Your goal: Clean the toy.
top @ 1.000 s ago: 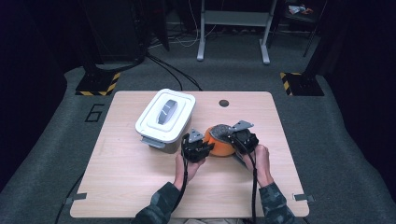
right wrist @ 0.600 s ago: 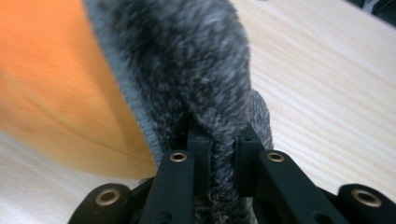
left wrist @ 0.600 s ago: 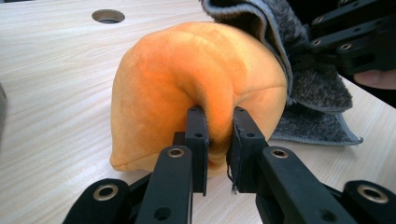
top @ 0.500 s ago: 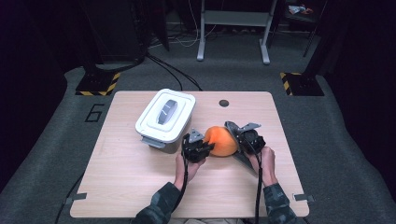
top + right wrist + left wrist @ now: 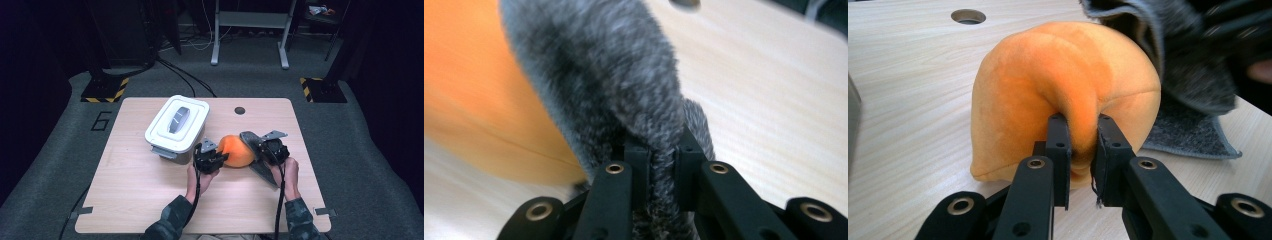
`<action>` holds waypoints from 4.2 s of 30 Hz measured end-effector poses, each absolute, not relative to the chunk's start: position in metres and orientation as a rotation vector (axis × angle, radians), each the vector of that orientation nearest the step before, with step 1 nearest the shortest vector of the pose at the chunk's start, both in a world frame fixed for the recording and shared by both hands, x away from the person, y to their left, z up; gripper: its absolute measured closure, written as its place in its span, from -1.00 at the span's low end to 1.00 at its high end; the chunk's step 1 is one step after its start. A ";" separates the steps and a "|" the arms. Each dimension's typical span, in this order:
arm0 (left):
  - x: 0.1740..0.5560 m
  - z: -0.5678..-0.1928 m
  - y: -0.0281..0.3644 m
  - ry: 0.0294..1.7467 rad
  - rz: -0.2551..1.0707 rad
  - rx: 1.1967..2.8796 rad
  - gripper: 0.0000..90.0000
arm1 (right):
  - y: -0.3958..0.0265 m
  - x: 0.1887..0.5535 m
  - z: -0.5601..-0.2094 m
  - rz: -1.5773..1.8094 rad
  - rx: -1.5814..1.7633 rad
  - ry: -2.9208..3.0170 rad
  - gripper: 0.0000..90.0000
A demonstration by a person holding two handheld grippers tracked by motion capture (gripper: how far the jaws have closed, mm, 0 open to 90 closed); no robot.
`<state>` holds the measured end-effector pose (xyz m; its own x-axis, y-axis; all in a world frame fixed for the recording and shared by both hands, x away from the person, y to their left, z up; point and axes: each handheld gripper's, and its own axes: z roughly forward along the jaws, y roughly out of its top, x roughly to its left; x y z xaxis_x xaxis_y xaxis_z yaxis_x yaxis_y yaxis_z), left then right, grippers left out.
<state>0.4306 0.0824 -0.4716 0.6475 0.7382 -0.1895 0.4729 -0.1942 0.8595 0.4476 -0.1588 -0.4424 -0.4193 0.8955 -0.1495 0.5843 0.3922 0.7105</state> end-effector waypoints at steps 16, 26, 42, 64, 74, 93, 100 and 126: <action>0.423 -0.477 0.078 0.915 0.434 1.940 0.15 | -0.140 0.449 -0.440 0.821 1.207 2.175 0.81; 0.424 -0.485 0.067 0.882 0.572 2.000 0.68 | -0.139 0.450 -0.439 0.819 1.204 2.171 0.81; 0.428 -0.466 0.075 0.964 0.357 1.887 0.82 | -0.132 0.430 -0.412 0.867 1.094 2.155 0.81; 0.433 -0.470 0.080 0.998 0.300 1.834 0.82 | -0.138 0.450 -0.448 0.727 1.176 2.180 0.81; 0.434 -0.472 0.084 1.000 0.309 1.841 0.82 | -0.153 0.466 -0.480 0.665 1.278 2.248 0.81; 0.432 -0.469 0.082 0.996 0.302 1.834 0.81 | -0.118 0.436 -0.423 0.797 1.064 2.197 0.81; 0.433 -0.470 0.081 0.987 0.309 1.839 0.81 | -0.123 0.441 -0.431 0.768 1.101 2.188 0.81; 0.433 -0.471 0.085 0.997 0.304 1.840 0.81 | -0.154 0.458 -0.462 0.688 1.253 2.203 0.81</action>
<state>0.4335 0.0850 -0.4712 0.6312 0.7456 -0.2135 0.4992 -0.1798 0.8476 0.4575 -0.1540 -0.4619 -0.4441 0.8778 -0.1795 0.6194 0.4456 0.6464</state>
